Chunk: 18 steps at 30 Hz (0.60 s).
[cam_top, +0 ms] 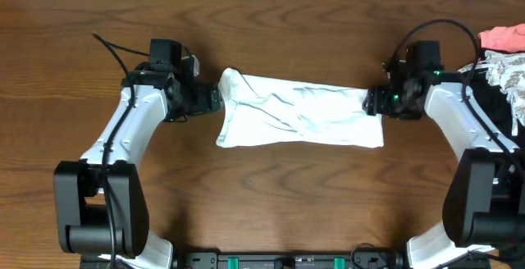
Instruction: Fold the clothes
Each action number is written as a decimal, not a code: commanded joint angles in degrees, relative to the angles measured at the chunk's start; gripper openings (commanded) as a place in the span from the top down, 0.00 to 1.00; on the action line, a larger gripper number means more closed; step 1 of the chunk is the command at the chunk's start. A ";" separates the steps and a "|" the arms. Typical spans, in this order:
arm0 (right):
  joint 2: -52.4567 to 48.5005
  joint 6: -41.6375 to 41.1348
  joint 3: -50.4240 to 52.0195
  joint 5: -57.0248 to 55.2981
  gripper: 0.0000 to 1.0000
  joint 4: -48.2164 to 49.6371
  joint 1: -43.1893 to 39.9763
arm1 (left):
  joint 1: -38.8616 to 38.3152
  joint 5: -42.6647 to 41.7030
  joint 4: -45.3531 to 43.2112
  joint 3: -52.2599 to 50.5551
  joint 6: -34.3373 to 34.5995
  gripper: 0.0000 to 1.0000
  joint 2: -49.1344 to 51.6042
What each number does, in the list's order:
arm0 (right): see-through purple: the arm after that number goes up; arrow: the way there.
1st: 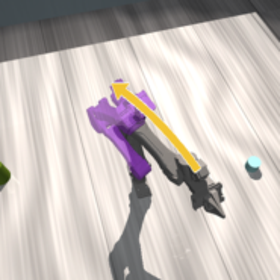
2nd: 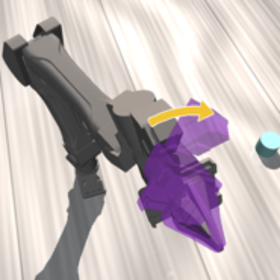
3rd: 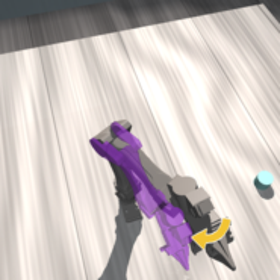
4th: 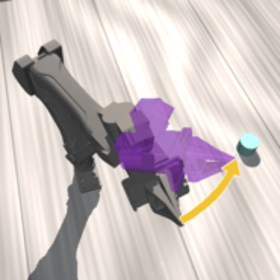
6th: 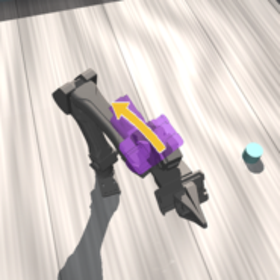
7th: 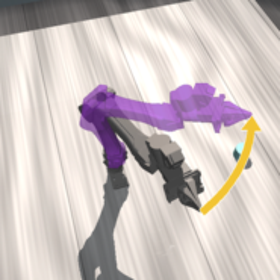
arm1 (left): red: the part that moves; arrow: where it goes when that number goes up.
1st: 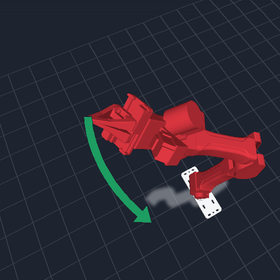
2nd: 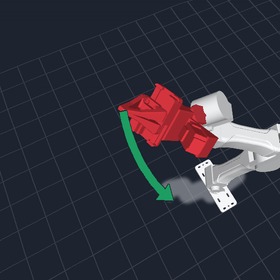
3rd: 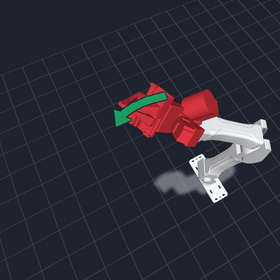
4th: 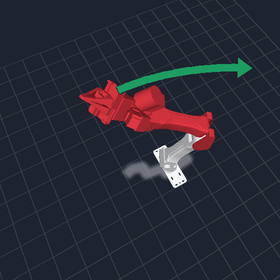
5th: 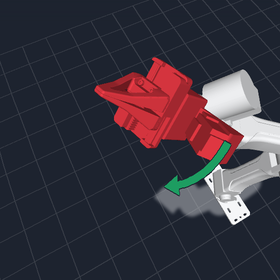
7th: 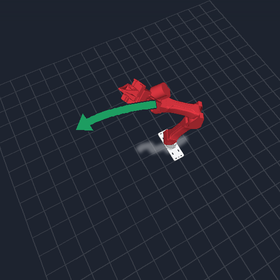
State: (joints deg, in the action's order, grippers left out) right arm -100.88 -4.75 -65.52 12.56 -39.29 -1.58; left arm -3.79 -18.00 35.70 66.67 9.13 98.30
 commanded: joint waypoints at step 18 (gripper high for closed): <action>-0.50 -2.10 12.13 5.92 0.35 14.71 0.15 | 0.24 1.11 1.40 0.20 -0.52 0.02 -0.15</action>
State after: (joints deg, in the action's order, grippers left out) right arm -100.88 -6.39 -54.43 16.82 -25.23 -1.58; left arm -3.79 -17.61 36.67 66.67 9.10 98.30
